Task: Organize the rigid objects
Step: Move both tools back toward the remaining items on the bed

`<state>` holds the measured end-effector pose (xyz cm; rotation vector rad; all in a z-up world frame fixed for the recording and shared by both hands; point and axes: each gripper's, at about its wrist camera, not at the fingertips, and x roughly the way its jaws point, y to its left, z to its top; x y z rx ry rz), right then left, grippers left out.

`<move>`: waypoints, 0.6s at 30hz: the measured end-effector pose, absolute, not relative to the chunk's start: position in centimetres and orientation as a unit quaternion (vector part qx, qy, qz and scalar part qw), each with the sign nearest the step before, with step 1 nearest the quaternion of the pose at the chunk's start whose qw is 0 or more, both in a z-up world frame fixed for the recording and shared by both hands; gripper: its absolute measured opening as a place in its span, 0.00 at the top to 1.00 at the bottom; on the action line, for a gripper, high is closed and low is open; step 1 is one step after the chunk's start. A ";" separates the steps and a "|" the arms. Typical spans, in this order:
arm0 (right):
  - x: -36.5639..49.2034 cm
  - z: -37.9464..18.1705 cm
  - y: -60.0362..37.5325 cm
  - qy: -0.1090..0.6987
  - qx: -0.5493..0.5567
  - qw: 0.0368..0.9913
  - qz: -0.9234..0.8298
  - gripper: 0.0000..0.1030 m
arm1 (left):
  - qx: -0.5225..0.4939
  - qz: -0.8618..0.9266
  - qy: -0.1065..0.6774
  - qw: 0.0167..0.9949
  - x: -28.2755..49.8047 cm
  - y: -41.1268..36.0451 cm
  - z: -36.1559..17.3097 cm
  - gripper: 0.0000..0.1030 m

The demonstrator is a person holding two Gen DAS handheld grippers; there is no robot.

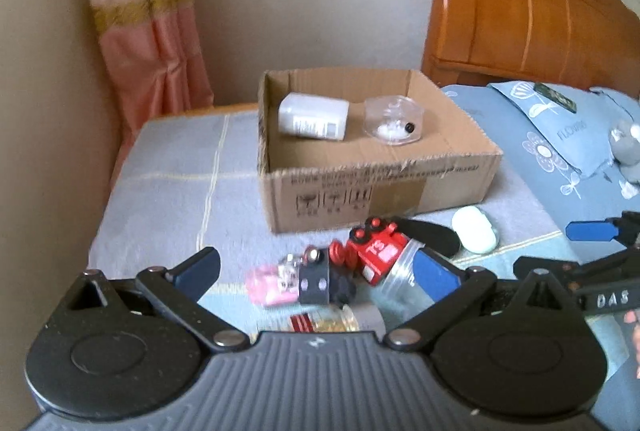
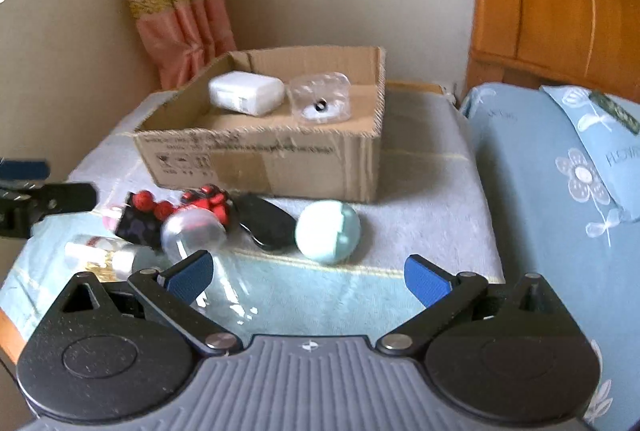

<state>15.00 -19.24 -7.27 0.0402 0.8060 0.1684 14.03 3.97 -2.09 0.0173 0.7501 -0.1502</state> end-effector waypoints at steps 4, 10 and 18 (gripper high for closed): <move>16.1 -9.0 -20.3 0.400 0.020 0.915 0.051 0.00 | -0.002 -0.057 0.359 0.931 13.1 4.0 -3.4 0.01; 16.8 -11.6 -20.1 0.414 -0.015 0.908 0.060 0.00 | -0.005 -0.051 0.366 0.929 12.6 4.1 -4.5 0.01; 18.9 -13.2 -19.3 0.416 -0.047 0.903 0.099 0.00 | -0.014 -0.059 0.370 0.927 12.6 4.1 -5.1 0.01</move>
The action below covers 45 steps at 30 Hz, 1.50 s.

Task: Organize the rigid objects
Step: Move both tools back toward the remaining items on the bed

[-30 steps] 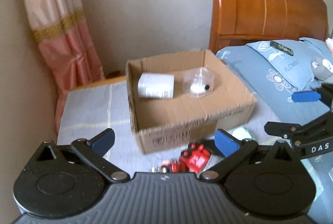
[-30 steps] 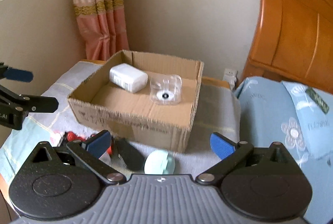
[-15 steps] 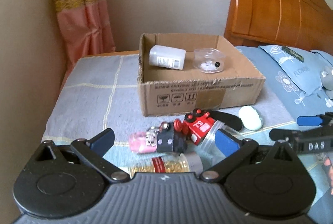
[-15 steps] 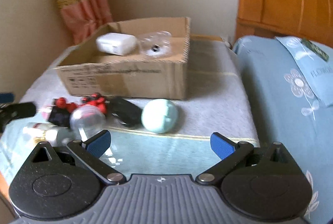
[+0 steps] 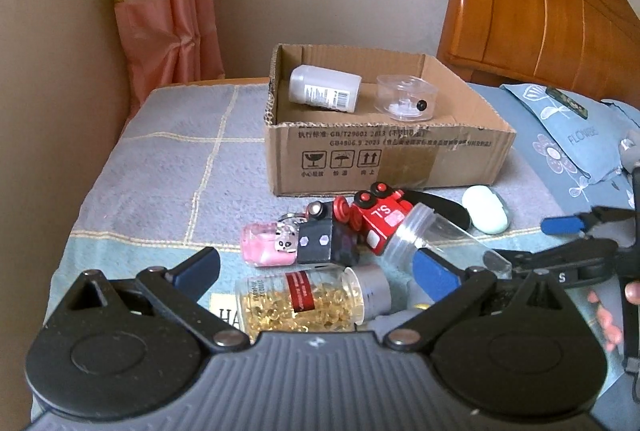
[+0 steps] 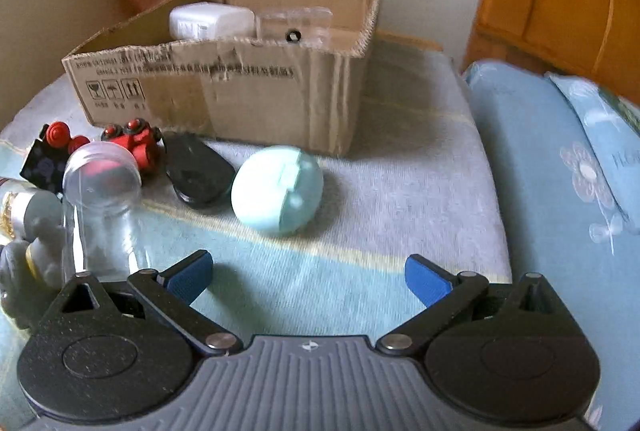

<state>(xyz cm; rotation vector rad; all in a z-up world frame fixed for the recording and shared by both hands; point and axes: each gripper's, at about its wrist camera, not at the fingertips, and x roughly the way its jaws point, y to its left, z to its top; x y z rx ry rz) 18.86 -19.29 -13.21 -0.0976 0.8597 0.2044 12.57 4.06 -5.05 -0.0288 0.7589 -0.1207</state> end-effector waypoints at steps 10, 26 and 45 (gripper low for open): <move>21.1 -13.7 -19.7 0.387 -0.062 0.910 0.136 0.00 | -0.039 -0.073 0.383 0.920 13.6 4.2 -6.1 0.01; 20.7 -13.8 -22.0 0.381 -0.056 0.915 0.116 0.00 | -0.036 -0.046 0.408 0.911 13.3 5.2 -7.7 0.01; 21.0 -13.8 -22.2 0.379 -0.067 0.913 0.133 0.00 | -0.071 -0.020 0.442 0.894 14.5 5.9 -9.2 0.01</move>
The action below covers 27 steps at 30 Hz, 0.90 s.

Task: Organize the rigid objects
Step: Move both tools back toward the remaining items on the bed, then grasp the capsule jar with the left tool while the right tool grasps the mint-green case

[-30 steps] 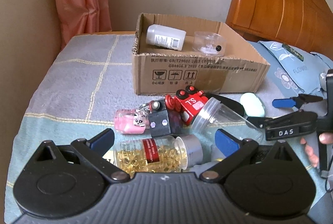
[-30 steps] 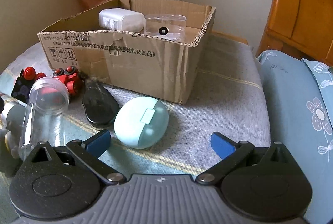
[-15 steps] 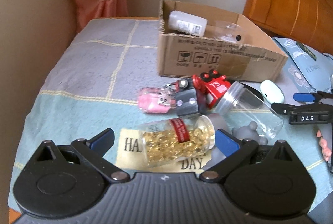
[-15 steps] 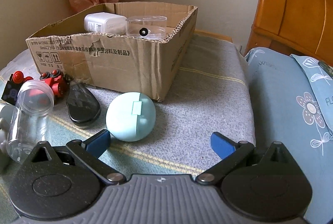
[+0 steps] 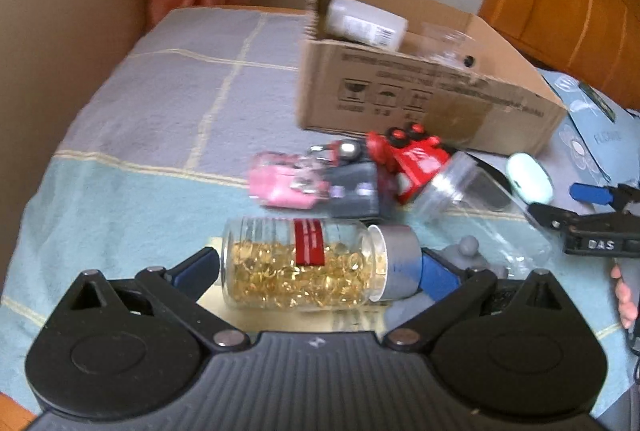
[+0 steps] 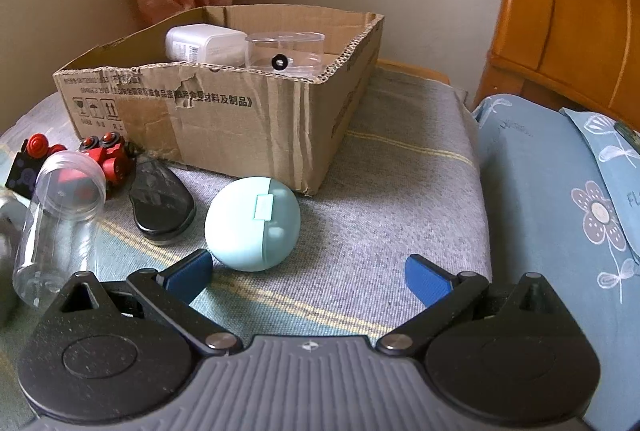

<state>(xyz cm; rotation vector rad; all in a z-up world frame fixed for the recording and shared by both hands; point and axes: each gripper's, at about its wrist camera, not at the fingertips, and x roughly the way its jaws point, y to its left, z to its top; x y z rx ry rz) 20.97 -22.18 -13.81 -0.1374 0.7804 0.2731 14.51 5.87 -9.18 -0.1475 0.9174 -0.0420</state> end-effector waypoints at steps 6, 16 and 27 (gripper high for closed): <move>21.8 -13.7 -22.0 0.378 -0.091 0.905 0.173 0.00 | -0.047 0.002 0.434 0.900 14.5 6.6 -9.0 0.01; 23.3 -13.1 -20.7 0.369 -0.119 0.888 0.247 0.23 | -0.049 -0.002 0.438 0.898 15.0 6.1 -9.2 0.04; 23.3 -12.6 -20.5 0.378 -0.127 0.879 0.260 0.42 | -0.056 -0.004 0.431 0.901 15.0 6.6 -9.1 0.10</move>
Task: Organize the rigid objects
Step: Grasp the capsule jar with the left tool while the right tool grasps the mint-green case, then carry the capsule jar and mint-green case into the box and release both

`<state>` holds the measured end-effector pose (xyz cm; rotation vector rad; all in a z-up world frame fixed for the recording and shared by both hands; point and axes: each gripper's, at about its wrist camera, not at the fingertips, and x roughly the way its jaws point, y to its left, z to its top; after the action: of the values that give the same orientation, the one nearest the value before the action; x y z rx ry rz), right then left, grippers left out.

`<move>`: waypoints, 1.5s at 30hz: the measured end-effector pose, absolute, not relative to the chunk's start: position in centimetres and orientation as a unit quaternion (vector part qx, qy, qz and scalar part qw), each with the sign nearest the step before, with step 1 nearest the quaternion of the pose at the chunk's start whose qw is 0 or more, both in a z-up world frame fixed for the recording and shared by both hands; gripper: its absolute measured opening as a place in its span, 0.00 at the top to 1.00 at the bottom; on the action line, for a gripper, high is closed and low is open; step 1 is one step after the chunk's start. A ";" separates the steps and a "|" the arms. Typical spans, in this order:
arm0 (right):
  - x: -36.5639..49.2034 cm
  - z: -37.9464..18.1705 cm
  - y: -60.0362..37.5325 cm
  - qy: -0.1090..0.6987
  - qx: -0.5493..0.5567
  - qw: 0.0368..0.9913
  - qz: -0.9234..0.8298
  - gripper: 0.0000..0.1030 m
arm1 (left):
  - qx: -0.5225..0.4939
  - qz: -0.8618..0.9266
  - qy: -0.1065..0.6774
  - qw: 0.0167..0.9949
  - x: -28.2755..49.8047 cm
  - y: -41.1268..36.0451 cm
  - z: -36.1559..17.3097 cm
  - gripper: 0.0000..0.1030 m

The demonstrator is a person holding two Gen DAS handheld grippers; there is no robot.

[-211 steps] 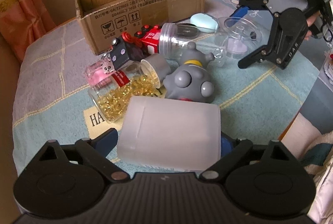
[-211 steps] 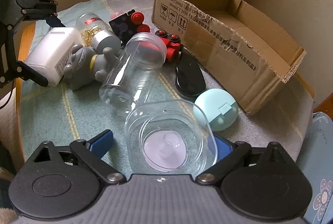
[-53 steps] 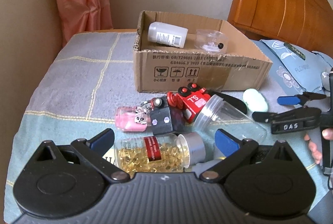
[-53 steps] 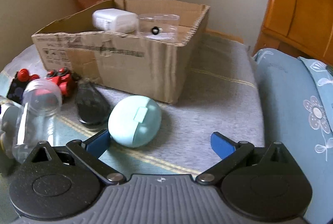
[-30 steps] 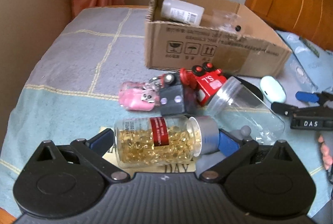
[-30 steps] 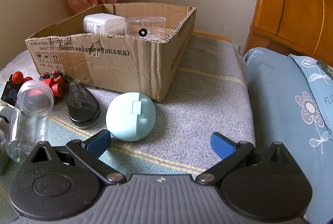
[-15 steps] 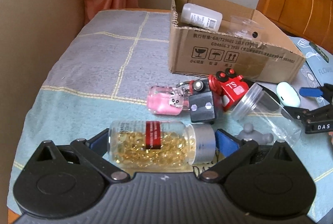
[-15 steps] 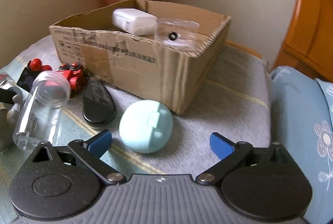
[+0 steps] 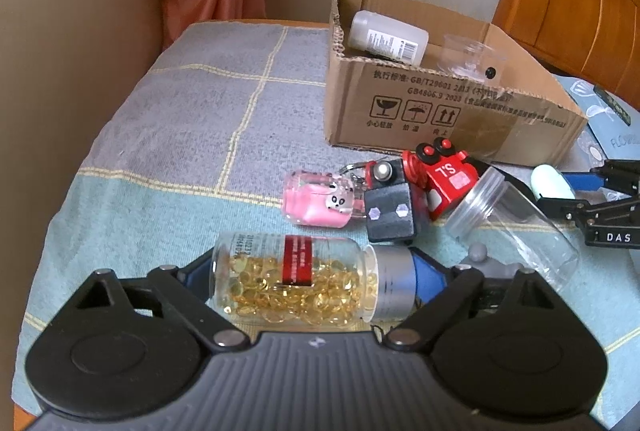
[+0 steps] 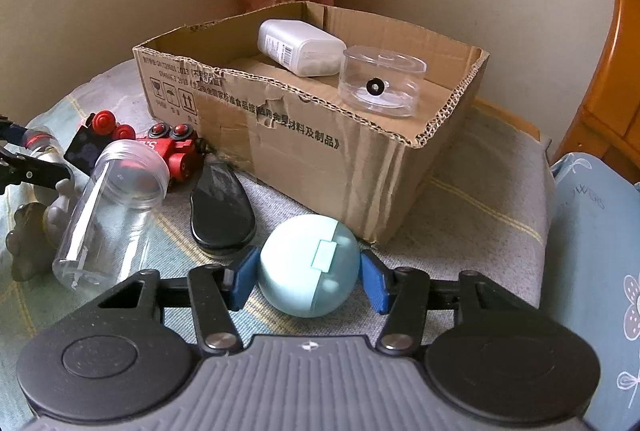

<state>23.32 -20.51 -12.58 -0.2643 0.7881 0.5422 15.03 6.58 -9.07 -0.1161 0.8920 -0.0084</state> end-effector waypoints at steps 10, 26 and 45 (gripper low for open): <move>21.9 -11.5 -21.0 0.394 -0.119 0.874 0.258 0.42 | -0.038 -0.034 0.444 0.895 14.6 6.7 -8.5 0.10; 19.2 -3.9 -21.2 0.351 -0.119 0.885 0.284 0.42 | 0.031 -0.125 0.431 0.893 15.9 5.8 -0.7 0.10; 27.3 -0.9 -19.3 0.326 -0.114 0.904 0.251 0.42 | 0.076 -0.158 0.399 0.900 26.4 1.5 2.8 0.10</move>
<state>27.34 -19.29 -0.94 -0.2349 0.6735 0.5180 26.38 1.46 2.75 0.1567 0.8248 -0.3275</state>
